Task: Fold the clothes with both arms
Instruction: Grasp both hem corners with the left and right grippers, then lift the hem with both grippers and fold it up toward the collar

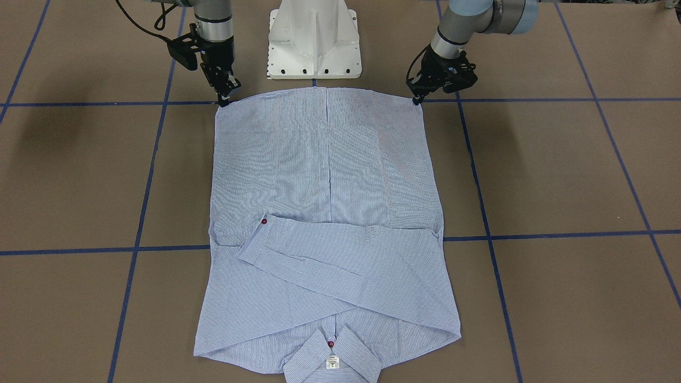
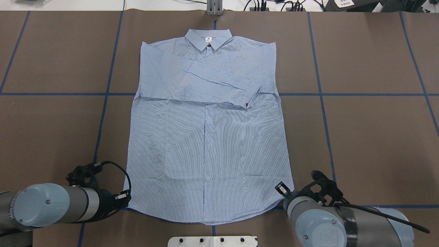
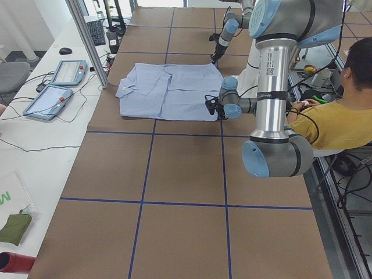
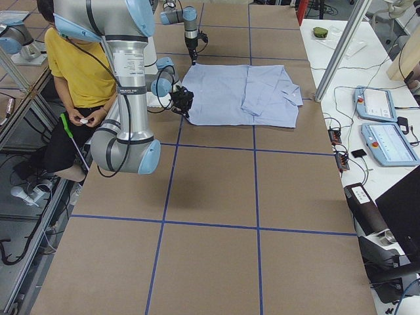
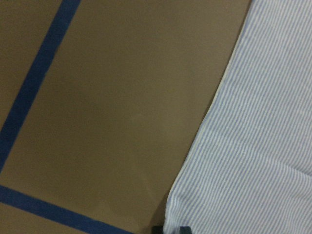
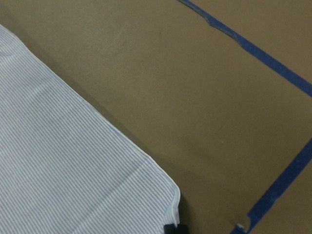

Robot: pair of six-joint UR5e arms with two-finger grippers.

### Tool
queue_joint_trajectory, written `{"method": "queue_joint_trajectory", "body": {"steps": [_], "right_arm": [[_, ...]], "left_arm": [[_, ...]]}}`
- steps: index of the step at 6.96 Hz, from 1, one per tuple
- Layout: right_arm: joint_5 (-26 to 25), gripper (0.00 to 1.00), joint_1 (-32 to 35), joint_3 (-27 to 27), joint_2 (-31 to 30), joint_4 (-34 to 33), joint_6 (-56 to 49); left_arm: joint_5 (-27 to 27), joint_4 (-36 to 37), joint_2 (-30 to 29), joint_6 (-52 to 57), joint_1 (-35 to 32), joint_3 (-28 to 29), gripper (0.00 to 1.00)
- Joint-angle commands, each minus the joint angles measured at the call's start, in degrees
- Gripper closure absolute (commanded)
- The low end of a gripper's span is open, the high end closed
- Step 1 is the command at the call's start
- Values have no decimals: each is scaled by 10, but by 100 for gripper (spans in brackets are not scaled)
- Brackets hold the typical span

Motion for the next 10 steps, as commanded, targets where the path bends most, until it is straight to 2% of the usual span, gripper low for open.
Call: {"method": "queue_joint_trajectory", "body": {"steps": [1,4,5,6,7,9,10], "right_arm": [[-1,100,3,23,-1,0,0],[-4,100,13,116,-49,-3,2],[-3,100,29,154,-63,-3,2],[0,100,59,171,-47,-2,1],[1,100,96,151,-1,-3,-1],[66,100,224,43,108,-2,-66],[105,100,280,6,126,3,-87]], "left_arm": [[-1,1,6,-1,-7,-42,100],[-8,29,32,-34,-18,-190,100],[-9,37,31,-58,-34,-223,100],[-26,43,16,-61,-72,-227,100],[-37,44,-5,-57,-115,-212,100],[-58,45,-108,-52,-210,-109,100],[-117,44,-144,-50,-265,-63,100]]}}
